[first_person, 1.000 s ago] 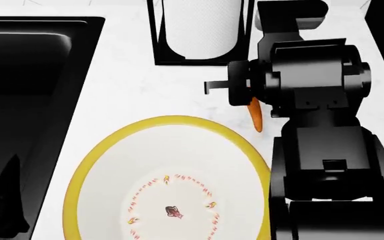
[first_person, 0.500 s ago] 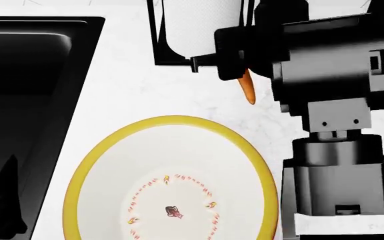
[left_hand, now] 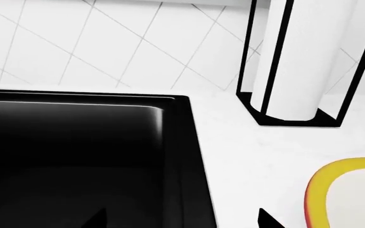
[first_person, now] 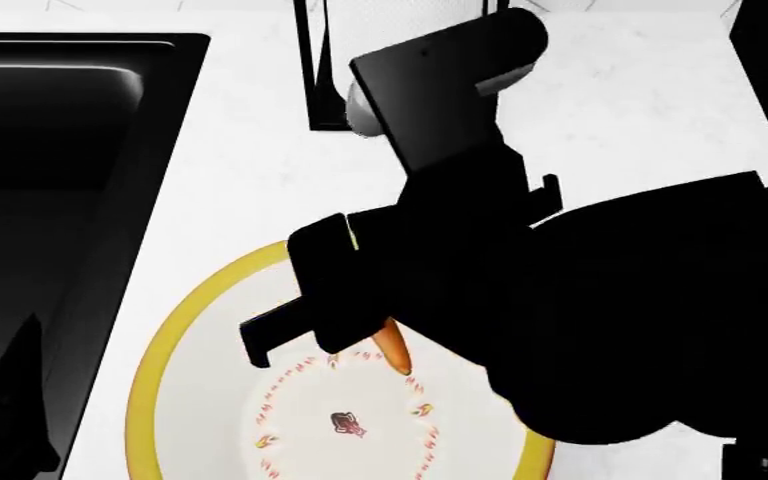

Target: There is a mixed pile of frozen fruits and vegetables on the counter. Locate all the frozen vegetables and place the items in a bowl on the counter. Take all the frozen fruits and defrost them in a running sink.

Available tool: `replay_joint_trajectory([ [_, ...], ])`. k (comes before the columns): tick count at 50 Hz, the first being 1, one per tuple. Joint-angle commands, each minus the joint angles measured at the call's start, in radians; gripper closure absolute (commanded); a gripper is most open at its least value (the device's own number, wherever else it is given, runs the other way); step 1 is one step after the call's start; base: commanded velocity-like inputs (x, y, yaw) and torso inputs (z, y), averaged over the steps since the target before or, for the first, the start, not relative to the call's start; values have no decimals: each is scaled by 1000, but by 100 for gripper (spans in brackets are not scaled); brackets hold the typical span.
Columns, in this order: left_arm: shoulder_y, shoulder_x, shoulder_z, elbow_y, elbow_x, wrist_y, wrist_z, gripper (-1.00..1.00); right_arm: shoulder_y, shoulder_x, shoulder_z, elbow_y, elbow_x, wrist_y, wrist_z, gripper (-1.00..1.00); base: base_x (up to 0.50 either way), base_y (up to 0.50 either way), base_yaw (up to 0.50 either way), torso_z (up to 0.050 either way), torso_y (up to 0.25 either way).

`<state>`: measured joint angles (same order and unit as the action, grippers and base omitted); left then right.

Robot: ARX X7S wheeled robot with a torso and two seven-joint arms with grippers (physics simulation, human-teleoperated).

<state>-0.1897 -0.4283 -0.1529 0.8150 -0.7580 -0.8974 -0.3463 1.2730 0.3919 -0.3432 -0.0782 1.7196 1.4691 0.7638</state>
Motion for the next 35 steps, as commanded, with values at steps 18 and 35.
replay_joint_trajectory([
  [18,3,-14,-6,2,-23,-2,-12,-100,-137,26,-69,-125,128,-16,80,100,0,0,0,0,0],
  [35,9,-14,-14,-3,-36,10,-14,-100,-187,80,66,-326,6,-125,35,-100,0,0,0,0,0],
])
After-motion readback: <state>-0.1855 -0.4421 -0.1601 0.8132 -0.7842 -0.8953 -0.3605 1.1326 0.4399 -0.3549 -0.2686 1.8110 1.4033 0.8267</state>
